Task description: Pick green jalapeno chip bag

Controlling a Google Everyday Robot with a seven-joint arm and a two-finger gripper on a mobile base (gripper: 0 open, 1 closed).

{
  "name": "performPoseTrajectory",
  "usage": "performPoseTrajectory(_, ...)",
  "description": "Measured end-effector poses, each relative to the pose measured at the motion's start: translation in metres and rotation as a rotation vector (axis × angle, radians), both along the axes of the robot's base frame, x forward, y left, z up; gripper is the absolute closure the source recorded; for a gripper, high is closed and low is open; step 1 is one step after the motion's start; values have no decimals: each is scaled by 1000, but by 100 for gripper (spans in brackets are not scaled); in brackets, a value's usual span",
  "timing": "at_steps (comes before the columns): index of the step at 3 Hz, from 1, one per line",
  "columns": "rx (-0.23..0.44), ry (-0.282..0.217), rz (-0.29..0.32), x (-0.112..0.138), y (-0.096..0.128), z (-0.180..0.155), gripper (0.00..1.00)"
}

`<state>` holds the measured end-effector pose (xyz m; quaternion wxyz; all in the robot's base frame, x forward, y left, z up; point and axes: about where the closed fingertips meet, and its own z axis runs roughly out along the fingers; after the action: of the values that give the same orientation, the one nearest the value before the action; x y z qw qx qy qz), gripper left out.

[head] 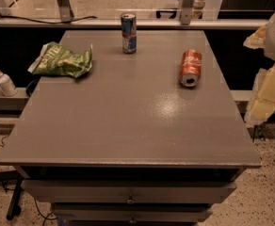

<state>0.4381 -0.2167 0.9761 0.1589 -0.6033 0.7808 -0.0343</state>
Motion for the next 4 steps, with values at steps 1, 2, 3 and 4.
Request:
performPoseTrajectory(1, 0, 0, 0, 0, 0, 0, 0)
performPoseTrajectory(2, 106, 0, 11, 9, 35, -12, 0)
performPoseTrajectory(3, 327, 4, 37, 27, 107, -32, 0)
performPoseTrajectory(4, 571, 3, 60, 39, 190, -34, 0)
